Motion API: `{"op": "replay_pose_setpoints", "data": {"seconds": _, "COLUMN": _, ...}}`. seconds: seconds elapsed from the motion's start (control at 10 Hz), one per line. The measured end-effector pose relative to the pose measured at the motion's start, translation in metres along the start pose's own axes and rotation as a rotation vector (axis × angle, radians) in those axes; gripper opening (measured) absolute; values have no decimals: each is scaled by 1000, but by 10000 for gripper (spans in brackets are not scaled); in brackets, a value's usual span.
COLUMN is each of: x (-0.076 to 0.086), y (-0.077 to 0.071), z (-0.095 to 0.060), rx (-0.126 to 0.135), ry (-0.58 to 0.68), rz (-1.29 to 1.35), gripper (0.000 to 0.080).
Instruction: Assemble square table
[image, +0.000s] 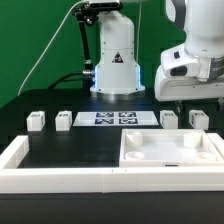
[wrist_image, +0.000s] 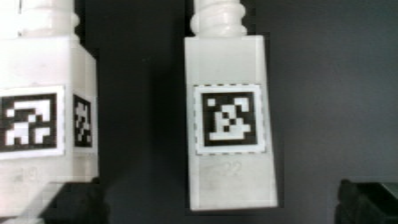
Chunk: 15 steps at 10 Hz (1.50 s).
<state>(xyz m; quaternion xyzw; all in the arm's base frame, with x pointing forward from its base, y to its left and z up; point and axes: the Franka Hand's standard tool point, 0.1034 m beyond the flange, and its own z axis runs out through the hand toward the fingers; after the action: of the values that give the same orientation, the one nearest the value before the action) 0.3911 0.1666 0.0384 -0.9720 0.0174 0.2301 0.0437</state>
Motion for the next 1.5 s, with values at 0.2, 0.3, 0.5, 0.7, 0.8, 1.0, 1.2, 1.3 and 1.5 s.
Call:
{"op": "replay_pose_setpoints", "data": {"seconds": 0.2, "x": -8, "y": 0, "z": 9, "rx": -9, "ry": -154, "rz": -9, "gripper": 649}}
{"op": "replay_pose_setpoints", "data": {"seconds": 0.3, "x": -10, "y": -2, "z": 15, "rx": -12, "ry": -230, "rz": -9, "gripper": 649}}
{"op": "replay_pose_setpoints", "data": {"seconds": 0.5, "x": -15, "y": -5, "z": 27, "rx": -26, "ry": -373, "rz": 13, "gripper": 649}}
{"op": "replay_pose_setpoints", "data": {"seconds": 0.7, "x": -14, "y": -8, "z": 33, "rx": -37, "ry": -384, "rz": 43, "gripper": 649}}
{"op": "replay_pose_setpoints", "data": {"seconds": 0.8, "x": -14, "y": -8, "z": 34, "rx": -39, "ry": -385, "rz": 48, "gripper": 649}}
{"op": "replay_pose_setpoints", "data": {"seconds": 1.0, "x": -14, "y": -9, "z": 34, "rx": -40, "ry": -384, "rz": 52, "gripper": 649}}
{"op": "replay_pose_setpoints", "data": {"seconds": 1.2, "x": -14, "y": -8, "z": 34, "rx": -39, "ry": -384, "rz": 53, "gripper": 372}}
{"op": "replay_pose_setpoints", "data": {"seconds": 1.3, "x": -14, "y": -8, "z": 34, "rx": -39, "ry": -384, "rz": 53, "gripper": 285}}
{"op": "replay_pose_setpoints", "data": {"seconds": 1.5, "x": -14, "y": -8, "z": 34, "rx": -39, "ry": -384, "rz": 53, "gripper": 286}}
